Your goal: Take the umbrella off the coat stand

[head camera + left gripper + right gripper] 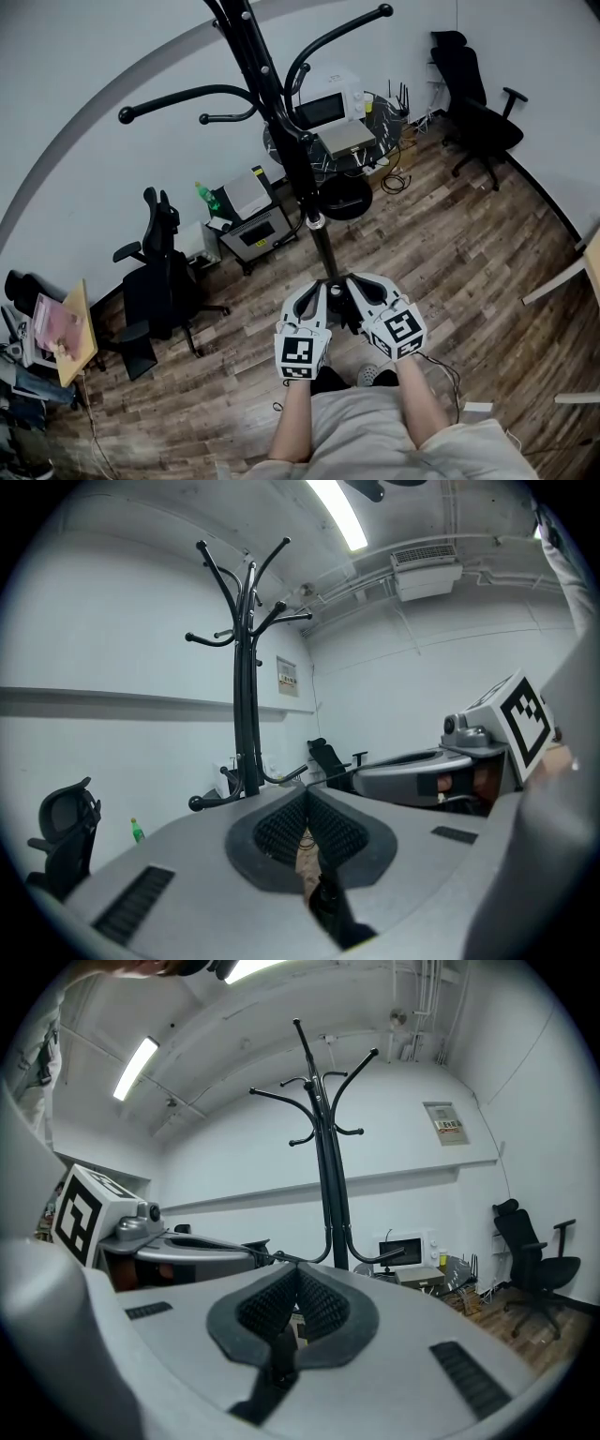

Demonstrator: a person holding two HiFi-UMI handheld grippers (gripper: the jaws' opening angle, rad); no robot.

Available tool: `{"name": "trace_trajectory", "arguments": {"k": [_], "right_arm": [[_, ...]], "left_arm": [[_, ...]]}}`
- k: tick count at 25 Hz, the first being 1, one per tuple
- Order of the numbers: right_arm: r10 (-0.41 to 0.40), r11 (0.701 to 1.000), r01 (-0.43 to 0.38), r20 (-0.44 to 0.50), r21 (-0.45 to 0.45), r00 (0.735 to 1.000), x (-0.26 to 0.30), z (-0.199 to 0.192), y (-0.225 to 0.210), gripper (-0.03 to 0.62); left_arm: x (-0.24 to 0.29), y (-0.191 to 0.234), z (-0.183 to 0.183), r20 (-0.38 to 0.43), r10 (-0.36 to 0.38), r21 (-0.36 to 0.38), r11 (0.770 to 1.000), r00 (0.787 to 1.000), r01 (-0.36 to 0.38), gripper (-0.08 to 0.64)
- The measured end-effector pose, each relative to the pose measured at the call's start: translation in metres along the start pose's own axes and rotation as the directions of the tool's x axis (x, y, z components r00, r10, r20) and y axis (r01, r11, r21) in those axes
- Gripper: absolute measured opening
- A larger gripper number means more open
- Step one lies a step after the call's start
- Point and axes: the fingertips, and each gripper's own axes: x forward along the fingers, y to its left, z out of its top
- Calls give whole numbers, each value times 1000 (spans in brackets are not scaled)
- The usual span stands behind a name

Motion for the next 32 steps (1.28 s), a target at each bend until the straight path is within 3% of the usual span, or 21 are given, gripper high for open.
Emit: {"name": "trace_trajectory", "arguments": {"k": [32], "right_arm": [[-40,999,40,-11,-19,999,-17,-5,-9,9]], "left_arm": [[8,-19,1,2,-57,-7,998,998,57,23]]}}
